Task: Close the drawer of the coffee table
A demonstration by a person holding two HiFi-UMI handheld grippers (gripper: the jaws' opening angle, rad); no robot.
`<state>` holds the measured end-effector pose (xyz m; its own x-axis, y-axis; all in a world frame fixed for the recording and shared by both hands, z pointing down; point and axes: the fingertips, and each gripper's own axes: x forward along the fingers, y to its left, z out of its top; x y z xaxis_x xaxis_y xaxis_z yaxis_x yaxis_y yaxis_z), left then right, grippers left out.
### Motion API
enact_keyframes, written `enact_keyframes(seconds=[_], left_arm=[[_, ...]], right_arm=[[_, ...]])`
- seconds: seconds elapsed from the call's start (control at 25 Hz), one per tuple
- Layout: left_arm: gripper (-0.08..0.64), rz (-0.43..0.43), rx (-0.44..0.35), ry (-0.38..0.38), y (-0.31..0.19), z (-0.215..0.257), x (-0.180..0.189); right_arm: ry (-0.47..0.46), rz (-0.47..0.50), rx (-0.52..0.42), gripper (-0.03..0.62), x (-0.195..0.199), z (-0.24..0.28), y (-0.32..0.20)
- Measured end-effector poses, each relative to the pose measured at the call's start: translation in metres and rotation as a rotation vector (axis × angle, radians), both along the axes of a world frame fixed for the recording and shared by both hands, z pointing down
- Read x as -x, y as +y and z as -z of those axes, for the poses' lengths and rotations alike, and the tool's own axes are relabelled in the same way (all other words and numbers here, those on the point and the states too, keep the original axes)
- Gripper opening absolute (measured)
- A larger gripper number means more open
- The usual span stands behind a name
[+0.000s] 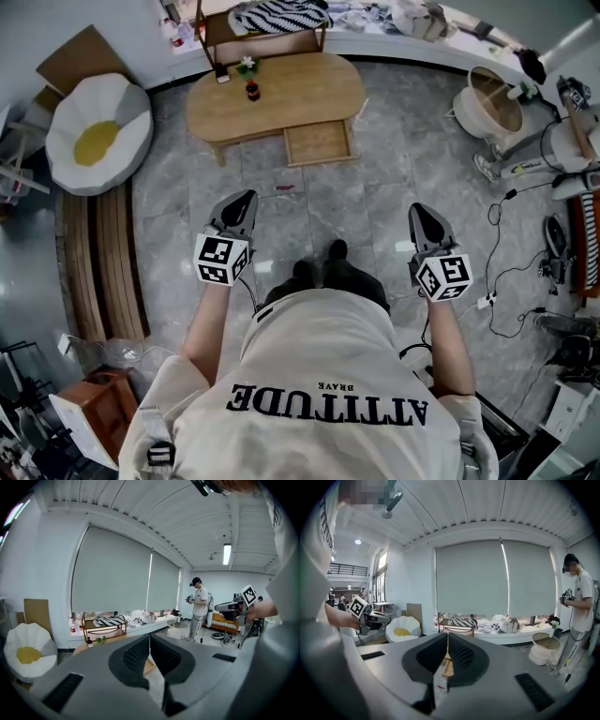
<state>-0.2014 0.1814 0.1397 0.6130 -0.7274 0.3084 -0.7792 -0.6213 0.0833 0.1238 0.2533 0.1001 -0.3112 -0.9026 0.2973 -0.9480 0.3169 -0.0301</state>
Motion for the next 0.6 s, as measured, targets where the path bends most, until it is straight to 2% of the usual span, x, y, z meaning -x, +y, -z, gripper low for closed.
enact_keyframes(seconds=[0.24, 0.6], left_arm=[[0.021, 0.007, -0.003, -0.009, -0.014, 0.001, -0.007], [0.021, 0.055, -0.004, -0.009, -0.057, 0.0, -0.028]], right_arm=[[-0.012, 0.0, 0.005, 0.021, -0.01, -0.005, -0.016], [-0.018, 0.057, 0.005, 0.021, -0.03, -0.01, -0.082]])
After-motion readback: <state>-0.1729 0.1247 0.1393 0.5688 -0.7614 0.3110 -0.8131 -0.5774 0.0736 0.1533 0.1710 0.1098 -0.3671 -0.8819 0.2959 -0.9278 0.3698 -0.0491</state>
